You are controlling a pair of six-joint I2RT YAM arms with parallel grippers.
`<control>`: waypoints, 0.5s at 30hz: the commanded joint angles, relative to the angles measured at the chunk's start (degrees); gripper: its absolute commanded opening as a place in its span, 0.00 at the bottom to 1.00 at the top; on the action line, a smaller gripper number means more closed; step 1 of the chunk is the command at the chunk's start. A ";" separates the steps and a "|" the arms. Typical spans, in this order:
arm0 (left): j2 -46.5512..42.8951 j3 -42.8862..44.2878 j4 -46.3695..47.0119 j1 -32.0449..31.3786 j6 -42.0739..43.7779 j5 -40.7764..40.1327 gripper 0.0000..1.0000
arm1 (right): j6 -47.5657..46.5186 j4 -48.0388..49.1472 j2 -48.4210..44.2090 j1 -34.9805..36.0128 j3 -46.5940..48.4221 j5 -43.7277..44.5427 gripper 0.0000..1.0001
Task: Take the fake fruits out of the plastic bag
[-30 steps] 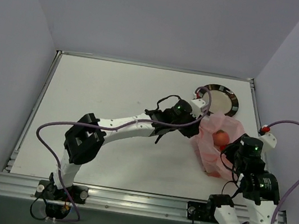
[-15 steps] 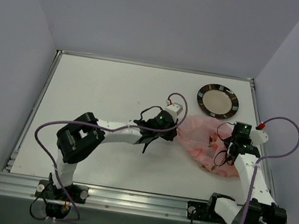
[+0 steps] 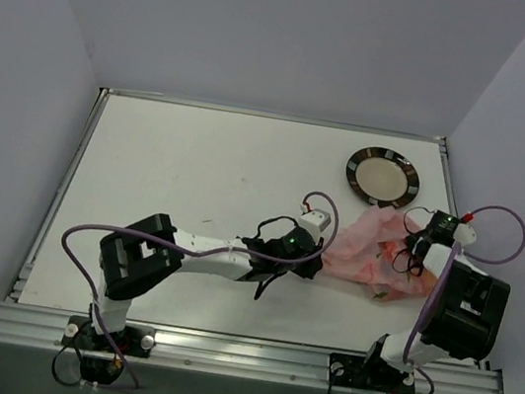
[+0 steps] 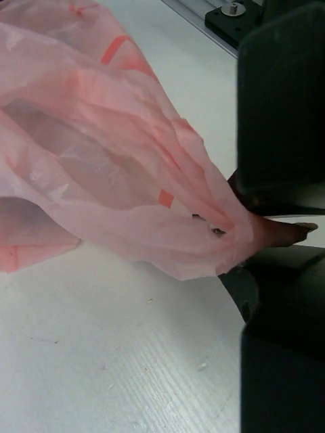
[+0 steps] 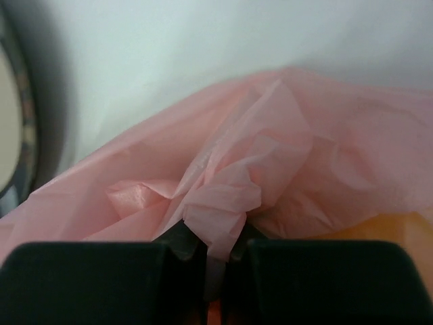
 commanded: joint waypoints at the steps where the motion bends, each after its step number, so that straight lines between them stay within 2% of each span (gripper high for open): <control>1: -5.17 2.40 -1.39 -0.84 -0.96 -1.10 0.17 | -4.06 2.97 2.69 8.45 4.19 -3.82 0.00; 3: -8.94 2.23 -2.71 -0.31 0.97 -1.71 0.46 | -5.56 3.23 1.91 11.62 5.25 -4.70 0.00; 4: -10.78 1.88 -4.98 -0.22 2.02 -3.89 0.69 | -5.82 3.14 1.38 12.77 5.17 -4.96 0.00; 6: -16.76 1.52 -7.97 -0.30 5.54 -6.36 0.79 | -6.70 2.88 -1.16 12.78 4.20 -5.49 0.00; 10: -26.95 0.55 -19.12 -2.49 8.18 -14.70 0.78 | -7.14 1.65 -6.18 12.78 1.13 -5.84 0.00; 11: -29.67 0.82 -20.72 -3.98 8.27 -15.42 0.70 | -7.06 1.65 -8.01 12.87 0.43 -6.10 0.00; 13: -31.36 1.95 -24.94 -6.18 8.97 -16.21 0.62 | -6.44 0.86 -9.69 12.87 -1.24 -5.84 0.00; 15: -31.63 6.78 -30.54 -10.57 11.08 -20.07 0.53 | -5.57 0.25 -12.15 12.87 -3.08 -5.41 0.00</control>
